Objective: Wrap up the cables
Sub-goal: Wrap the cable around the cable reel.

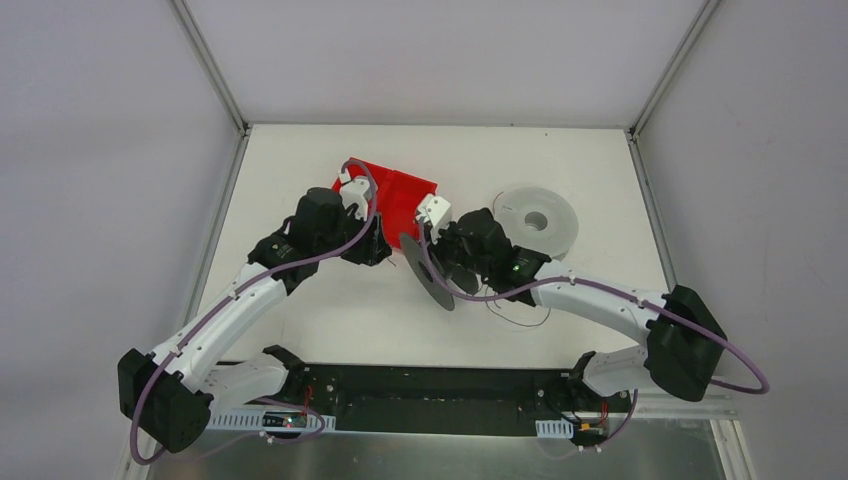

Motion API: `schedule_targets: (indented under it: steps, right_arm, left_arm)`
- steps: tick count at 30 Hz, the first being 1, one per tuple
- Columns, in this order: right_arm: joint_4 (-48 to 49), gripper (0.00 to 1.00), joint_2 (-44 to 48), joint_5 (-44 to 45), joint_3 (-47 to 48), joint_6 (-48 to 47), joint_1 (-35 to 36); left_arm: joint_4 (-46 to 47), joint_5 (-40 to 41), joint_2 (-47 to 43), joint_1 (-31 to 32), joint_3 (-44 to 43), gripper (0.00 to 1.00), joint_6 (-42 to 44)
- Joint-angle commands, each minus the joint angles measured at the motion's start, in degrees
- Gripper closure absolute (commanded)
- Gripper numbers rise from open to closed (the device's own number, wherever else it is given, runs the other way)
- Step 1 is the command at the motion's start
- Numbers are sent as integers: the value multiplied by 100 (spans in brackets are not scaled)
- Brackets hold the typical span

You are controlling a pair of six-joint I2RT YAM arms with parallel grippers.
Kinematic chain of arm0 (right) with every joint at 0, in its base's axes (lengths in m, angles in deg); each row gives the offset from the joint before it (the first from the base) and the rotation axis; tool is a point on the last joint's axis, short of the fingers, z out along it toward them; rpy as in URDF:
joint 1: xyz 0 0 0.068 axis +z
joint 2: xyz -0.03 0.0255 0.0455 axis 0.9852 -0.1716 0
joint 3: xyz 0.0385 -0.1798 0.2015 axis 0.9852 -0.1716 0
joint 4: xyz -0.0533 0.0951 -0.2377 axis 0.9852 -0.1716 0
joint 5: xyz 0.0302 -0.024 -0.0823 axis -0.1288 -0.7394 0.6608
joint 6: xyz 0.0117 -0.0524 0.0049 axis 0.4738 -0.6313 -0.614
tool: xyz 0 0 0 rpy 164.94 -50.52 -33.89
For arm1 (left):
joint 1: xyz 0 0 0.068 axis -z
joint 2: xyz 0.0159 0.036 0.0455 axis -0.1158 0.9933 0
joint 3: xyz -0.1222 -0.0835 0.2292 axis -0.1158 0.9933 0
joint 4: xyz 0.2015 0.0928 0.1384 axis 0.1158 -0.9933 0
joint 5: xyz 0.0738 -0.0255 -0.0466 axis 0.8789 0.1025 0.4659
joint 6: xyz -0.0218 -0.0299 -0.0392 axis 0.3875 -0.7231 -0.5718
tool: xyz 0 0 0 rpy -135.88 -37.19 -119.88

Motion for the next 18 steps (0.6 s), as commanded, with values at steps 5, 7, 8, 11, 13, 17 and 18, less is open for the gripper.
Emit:
schedule_targets:
  steps: [5,7,8,11,13,17,18]
  right_arm:
    - [-69,100,801,139,118,700,14]
    - [-272,100,972,152,264,841,12]
    - [-440,100,1041,244,390,901,11]
    - [-789,100,1283,456,622,1100,10]
    - [-1115,100,1479,693,752,1296,9]
    - [-2056,100,1927,1575,925,1903,9]
    - [-2393,100,2037,1780,986,2000,8]
  left_arm:
    - [85,70,-468,-25,35,54,-570]
    - [78,196,-458,-26,-81,53,-386]
    - [66,237,-410,-27,-179,53,-275]
    - [-28,273,-93,-24,-576,51,47]
    - [-37,297,225,-27,-824,49,277]
    - [-101,109,1039,-31,-1428,48,726]
    - [-130,45,1295,-27,-1557,49,818]
